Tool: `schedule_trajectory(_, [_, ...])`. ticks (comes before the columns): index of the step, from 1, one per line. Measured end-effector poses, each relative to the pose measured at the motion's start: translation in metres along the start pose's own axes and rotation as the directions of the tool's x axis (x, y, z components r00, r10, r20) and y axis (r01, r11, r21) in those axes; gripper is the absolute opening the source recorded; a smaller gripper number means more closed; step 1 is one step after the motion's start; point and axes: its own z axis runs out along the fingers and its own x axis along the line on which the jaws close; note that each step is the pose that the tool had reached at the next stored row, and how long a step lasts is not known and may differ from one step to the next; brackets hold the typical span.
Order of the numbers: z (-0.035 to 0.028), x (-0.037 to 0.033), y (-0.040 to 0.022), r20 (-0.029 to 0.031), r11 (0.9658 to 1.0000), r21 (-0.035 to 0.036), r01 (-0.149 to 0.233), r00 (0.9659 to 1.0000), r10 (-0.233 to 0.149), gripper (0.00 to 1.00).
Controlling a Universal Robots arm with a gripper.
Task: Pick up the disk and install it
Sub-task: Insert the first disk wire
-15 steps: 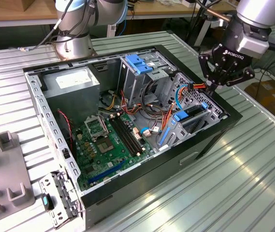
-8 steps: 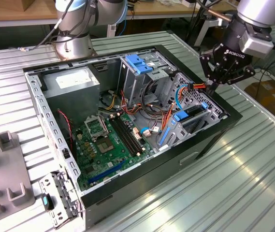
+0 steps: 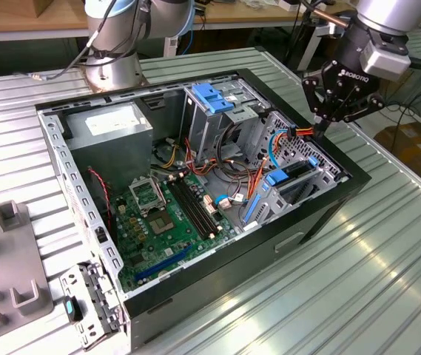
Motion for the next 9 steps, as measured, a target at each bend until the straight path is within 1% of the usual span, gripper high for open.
schedule_trajectory(1, [-0.0001,-0.0016,-0.0032,-0.0001,1.0000,-0.0001,0.002,1.0000,-0.002,0.11])
schedule_trajectory(4, [0.0001,-0.0034,-0.0097,-0.0001,1.0000,0.0002,0.009,1.0000,-0.009,0.11])
schedule_trajectory(7, [0.0004,-0.0044,-0.0160,-0.0003,0.9998,0.0003,0.020,0.9998,-0.020,0.11])
schedule_trajectory(9, [0.0019,-0.0043,-0.0209,-0.0004,0.9997,0.0004,0.024,0.9997,-0.024,0.11])
